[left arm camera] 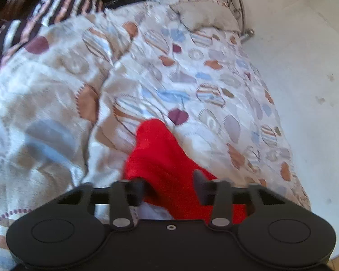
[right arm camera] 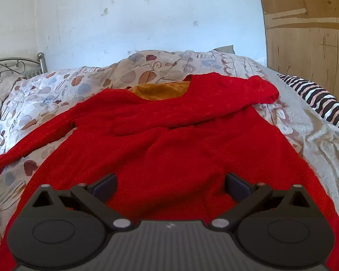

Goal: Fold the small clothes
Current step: 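Grasp the sleeve cuff with the left gripper and lift it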

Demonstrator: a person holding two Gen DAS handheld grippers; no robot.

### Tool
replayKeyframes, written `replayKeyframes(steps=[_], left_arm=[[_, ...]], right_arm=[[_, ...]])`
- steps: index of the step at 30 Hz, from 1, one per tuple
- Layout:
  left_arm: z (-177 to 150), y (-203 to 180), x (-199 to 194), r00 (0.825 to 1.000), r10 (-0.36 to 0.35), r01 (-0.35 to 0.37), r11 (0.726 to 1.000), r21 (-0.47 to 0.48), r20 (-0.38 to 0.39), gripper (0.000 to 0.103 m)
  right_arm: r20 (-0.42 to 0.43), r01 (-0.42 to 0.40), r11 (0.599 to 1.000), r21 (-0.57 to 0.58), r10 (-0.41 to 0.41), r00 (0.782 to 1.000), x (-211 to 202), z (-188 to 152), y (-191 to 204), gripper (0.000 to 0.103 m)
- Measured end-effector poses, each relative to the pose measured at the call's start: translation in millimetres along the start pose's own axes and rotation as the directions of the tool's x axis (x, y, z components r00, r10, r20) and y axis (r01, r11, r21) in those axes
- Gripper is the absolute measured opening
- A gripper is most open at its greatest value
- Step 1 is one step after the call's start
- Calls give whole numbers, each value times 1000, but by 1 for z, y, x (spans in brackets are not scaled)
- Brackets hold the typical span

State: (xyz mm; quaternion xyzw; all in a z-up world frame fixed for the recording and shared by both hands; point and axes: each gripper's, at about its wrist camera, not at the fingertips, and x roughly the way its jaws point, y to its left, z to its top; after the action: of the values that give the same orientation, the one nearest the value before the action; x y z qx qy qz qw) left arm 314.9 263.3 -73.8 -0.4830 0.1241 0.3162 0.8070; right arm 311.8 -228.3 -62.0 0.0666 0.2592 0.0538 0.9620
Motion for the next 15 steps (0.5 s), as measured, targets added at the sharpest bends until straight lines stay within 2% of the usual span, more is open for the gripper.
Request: replayKeyframes(steps=[1, 4, 8, 10, 13, 15], left_arm=[[1, 1, -2, 1000, 3, -3, 1000, 3, 18, 21], [4, -5, -7, 998, -8, 4, 998, 60, 68, 9], [6, -30, -14, 987, -85, 54, 974, 218, 136, 6], [4, -47, -18, 977, -141, 87, 948, 305, 159, 6], [-3, -81, -26, 954, -254, 160, 878, 450, 156, 6], [-11, -107, -30, 928, -353, 236, 802, 549, 116, 6]], right_arm=[[0, -2, 1000, 2, 2, 1000, 0, 0, 0, 103], [3, -7, 1000, 8, 7, 1000, 0, 0, -1, 103], [8, -15, 1000, 19, 15, 1000, 0, -2, -2, 103], [11, -19, 1000, 25, 19, 1000, 0, -2, -3, 103], [16, -23, 999, 32, 23, 1000, -1, -2, -4, 103], [21, -26, 999, 39, 25, 999, -1, -2, -5, 103]])
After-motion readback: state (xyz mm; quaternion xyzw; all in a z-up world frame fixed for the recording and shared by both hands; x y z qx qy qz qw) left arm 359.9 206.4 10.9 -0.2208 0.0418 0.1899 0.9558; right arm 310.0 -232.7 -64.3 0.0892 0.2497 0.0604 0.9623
